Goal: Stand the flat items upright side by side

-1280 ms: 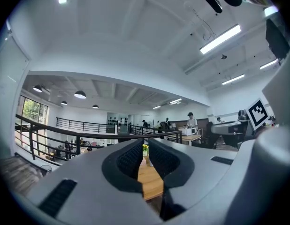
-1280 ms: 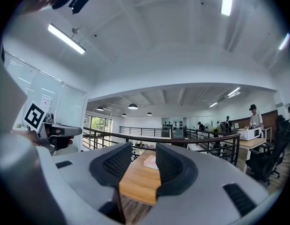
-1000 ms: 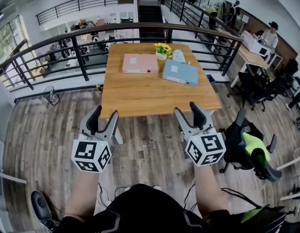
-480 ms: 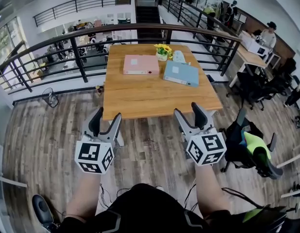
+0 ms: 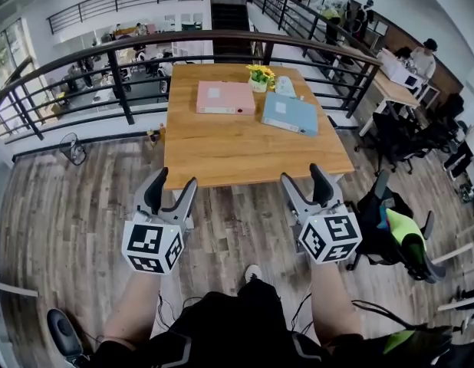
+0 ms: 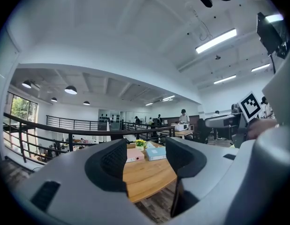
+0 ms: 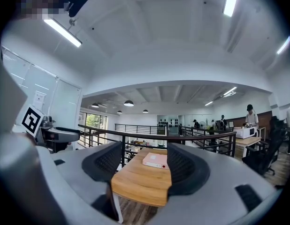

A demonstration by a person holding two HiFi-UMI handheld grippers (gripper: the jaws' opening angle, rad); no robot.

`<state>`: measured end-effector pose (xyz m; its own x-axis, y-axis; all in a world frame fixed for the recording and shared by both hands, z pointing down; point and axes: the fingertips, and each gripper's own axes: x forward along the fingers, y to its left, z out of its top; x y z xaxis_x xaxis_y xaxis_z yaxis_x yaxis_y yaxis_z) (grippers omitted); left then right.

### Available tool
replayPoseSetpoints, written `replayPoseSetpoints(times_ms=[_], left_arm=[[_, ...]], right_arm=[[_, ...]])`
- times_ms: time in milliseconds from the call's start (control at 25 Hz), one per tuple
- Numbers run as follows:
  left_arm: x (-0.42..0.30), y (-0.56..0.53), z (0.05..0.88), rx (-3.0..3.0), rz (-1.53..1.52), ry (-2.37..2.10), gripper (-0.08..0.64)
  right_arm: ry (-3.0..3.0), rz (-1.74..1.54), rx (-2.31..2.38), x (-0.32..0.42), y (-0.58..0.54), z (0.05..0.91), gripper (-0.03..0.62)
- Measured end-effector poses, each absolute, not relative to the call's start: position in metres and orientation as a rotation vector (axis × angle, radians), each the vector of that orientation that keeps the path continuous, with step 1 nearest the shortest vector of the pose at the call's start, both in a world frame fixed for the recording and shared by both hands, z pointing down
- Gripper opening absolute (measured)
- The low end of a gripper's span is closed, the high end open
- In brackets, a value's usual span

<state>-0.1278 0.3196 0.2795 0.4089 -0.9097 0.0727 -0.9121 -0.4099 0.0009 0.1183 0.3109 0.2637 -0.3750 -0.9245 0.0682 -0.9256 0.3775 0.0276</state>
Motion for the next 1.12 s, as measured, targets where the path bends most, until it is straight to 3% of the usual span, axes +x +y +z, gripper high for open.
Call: replayPoseSetpoints(times_ms=[400,1120], left_arm=[[-0.116,0.23,0.288,2.56,0.177,-1.789,0.276],[-0.025,0.049,0.297,2.481,0.311,-1.901,0.276]], right_arm=[[-2.664,0.046,1.594,0.121,0.205,0.278,0.31],[-2.757,0.176,1.419,0.207,0.007,0.311,0.314]])
